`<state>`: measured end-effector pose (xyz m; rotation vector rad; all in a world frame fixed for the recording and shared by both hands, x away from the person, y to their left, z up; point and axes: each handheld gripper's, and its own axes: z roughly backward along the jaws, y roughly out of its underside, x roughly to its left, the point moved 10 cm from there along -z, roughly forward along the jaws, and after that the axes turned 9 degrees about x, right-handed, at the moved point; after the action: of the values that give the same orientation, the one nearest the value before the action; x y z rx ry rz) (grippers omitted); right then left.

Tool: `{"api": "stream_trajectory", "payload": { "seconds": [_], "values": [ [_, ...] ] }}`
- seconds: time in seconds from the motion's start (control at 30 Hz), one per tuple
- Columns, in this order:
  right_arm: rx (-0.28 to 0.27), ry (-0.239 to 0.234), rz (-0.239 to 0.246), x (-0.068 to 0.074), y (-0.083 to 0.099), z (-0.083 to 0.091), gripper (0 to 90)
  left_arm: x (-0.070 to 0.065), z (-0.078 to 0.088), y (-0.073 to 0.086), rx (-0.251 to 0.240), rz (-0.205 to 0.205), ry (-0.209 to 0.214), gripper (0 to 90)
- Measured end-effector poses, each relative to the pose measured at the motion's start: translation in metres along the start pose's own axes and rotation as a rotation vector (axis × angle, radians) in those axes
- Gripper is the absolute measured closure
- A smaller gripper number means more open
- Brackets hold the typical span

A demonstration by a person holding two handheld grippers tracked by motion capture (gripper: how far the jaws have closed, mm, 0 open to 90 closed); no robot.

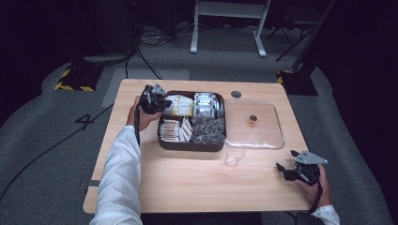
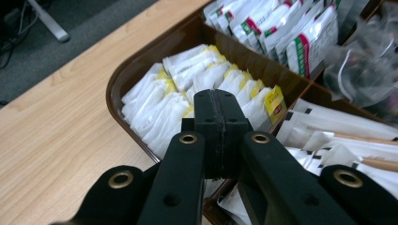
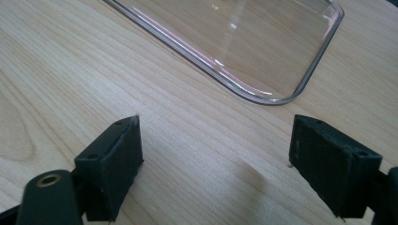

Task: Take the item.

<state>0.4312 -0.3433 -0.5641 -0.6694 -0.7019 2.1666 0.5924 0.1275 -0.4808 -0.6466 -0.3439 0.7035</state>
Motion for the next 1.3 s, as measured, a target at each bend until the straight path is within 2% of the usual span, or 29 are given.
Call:
{"api": "stream_trajectory", "payload": {
  "seconds": [0.57, 1.0, 1.17, 1.3],
  "values": [
    [0.003, -0.005, -0.006, 0.0, 0.0, 0.0, 17.9, -0.005, 0.035, -0.014, -0.083, -0.018, -0.015, 89.3],
    [0.003, -0.006, -0.007, 0.0, 0.0, 0.0, 17.9, -0.015, 0.063, -0.028, -0.157, -0.029, 0.007, 89.3],
    [0.003, -0.005, -0.006, 0.0, 0.0, 0.0, 17.9, -0.021, 0.07, -0.03, -0.167, -0.048, 0.01, 89.4],
    [0.004, -0.006, -0.007, 0.0, 0.0, 0.0, 17.9, -0.026, 0.076, -0.033, -0.188, -0.043, 0.018, 89.4]
  ]
}}
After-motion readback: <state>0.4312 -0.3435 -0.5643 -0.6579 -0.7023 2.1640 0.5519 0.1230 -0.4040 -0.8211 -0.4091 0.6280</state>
